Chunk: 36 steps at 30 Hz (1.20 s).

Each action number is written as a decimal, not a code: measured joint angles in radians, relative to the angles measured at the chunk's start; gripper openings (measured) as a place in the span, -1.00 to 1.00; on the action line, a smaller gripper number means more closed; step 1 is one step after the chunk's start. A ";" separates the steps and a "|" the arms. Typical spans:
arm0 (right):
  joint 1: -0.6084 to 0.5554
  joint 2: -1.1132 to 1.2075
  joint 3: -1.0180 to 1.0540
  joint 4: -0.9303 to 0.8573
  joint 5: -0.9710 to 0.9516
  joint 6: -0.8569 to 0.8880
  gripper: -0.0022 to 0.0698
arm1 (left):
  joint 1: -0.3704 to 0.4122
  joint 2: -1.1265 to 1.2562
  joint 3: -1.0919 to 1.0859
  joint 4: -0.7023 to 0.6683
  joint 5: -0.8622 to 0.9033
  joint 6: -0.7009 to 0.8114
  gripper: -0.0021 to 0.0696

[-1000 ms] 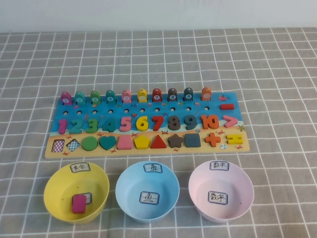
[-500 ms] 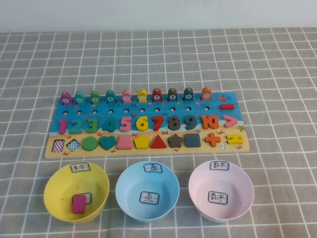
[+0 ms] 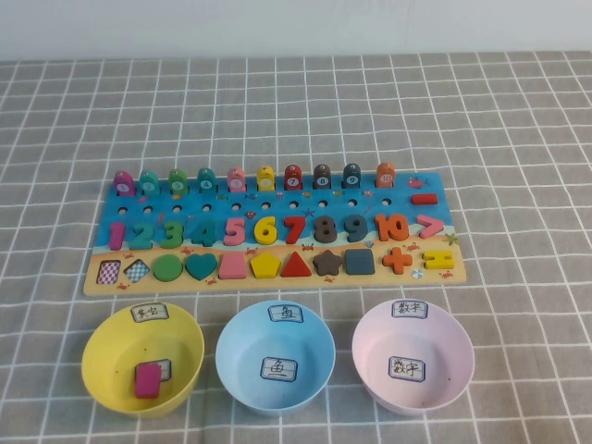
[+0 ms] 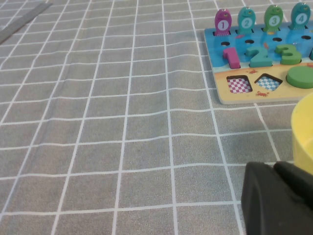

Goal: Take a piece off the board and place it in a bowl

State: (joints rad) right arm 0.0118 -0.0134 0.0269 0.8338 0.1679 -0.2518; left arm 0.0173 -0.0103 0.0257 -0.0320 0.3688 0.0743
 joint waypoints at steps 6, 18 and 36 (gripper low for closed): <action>0.000 0.006 -0.009 0.138 0.009 -0.002 -0.99 | 0.000 0.000 0.000 0.000 0.000 0.000 -0.94; 0.000 0.508 -0.294 -0.015 0.328 -0.007 -0.99 | 0.000 0.000 0.000 0.000 0.000 0.000 -0.94; 0.027 1.264 -0.827 -0.140 0.614 -0.102 -0.99 | 0.000 0.000 0.000 0.000 0.000 0.000 -0.94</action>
State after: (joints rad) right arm 0.0387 1.2511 -0.7999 0.6940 0.7820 -0.3541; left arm 0.0173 -0.0103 0.0257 -0.0320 0.3688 0.0743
